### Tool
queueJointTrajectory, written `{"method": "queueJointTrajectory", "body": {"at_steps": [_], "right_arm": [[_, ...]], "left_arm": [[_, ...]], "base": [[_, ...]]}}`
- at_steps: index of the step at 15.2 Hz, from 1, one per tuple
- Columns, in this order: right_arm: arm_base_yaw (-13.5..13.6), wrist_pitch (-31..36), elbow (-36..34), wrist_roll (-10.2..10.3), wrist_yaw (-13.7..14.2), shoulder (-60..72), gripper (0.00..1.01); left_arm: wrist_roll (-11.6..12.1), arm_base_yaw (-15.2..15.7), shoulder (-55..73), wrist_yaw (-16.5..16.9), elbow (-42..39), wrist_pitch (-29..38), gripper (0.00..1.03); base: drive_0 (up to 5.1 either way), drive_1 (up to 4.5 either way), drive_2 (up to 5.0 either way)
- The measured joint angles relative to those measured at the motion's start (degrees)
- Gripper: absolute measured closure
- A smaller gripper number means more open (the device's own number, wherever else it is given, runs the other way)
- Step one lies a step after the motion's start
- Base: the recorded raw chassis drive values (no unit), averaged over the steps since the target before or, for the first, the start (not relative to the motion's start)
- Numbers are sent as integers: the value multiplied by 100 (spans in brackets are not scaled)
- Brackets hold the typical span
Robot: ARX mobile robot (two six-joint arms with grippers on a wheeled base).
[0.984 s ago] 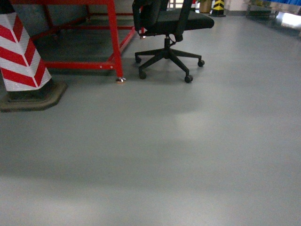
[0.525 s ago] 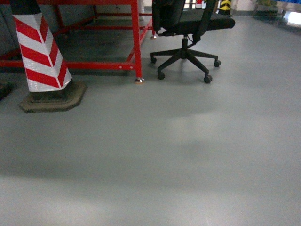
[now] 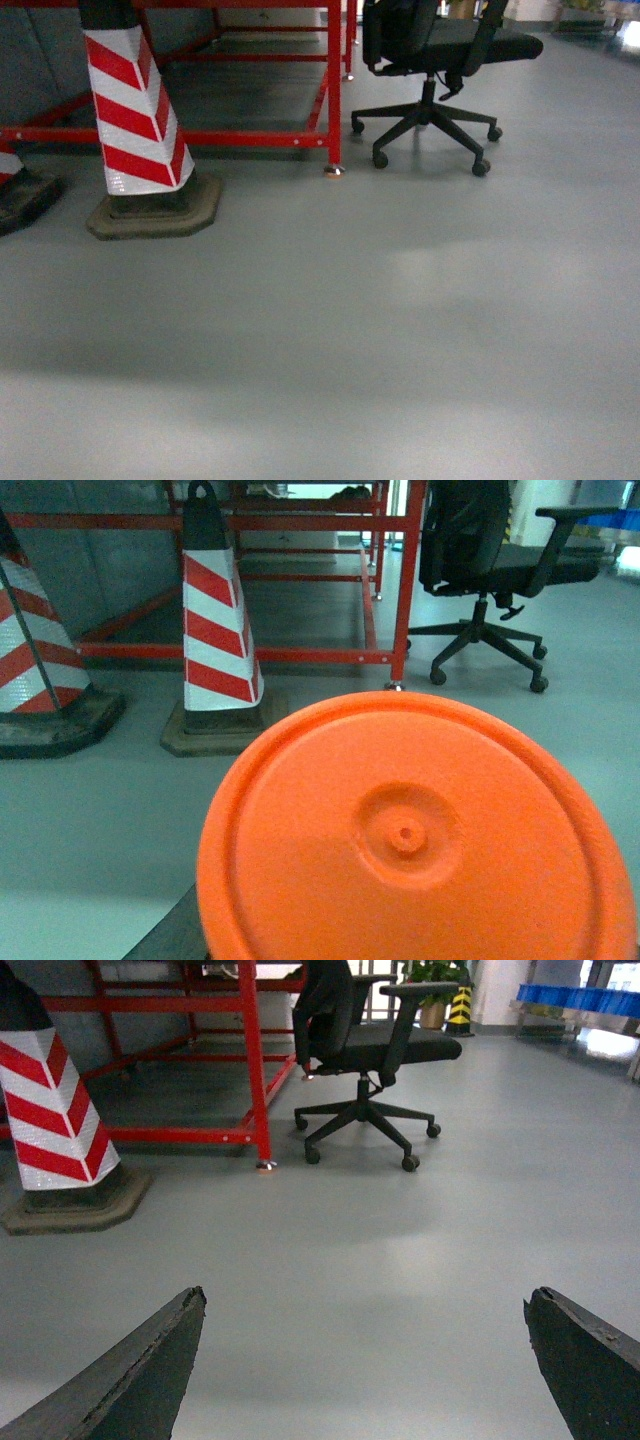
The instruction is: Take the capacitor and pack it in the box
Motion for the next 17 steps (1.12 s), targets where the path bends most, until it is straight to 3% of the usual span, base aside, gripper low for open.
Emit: {"method": "queueJointTrajectory", "body": {"at_steps": [17], "right_arm": [[0, -20, 0, 0, -4, 2, 3]], "left_arm": [[0, 0, 0, -7, 0, -11, 59]], "base": [[-500, 245, 245]]}}
